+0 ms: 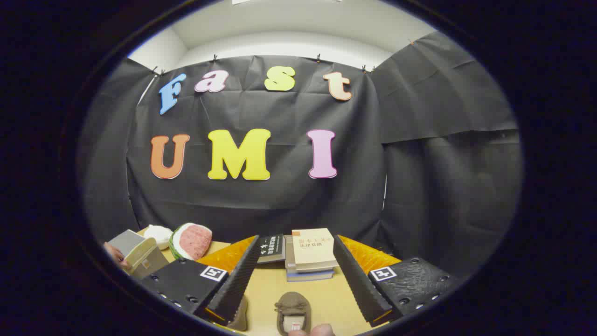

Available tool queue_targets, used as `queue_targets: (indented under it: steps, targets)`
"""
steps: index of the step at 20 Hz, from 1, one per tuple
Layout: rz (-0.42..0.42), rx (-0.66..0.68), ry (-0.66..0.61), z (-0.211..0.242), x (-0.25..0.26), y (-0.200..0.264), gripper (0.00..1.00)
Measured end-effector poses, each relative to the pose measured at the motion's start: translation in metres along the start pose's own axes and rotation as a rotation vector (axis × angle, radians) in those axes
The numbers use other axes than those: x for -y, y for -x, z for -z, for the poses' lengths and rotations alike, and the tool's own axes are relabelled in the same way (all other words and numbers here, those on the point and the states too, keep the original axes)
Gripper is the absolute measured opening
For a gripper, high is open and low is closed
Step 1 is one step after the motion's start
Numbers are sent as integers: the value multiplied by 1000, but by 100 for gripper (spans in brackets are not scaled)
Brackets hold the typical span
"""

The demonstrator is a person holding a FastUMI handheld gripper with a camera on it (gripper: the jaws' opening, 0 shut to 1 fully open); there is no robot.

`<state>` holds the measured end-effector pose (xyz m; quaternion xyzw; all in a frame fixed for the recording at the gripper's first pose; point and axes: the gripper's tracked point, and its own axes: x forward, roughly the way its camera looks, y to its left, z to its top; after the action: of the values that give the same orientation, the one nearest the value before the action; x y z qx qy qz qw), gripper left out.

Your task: Open the storage box then place both shoes into the box .Put the left shoe in first, then the right shoe, with the right side of both shoes facing outward in a uniform manner.

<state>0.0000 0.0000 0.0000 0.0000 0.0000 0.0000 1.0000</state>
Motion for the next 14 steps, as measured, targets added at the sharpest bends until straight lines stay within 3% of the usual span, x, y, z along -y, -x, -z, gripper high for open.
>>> queue_targets:
  steps: [14]
  targets:
    - [40,2,-8,-4,28,-11,95]
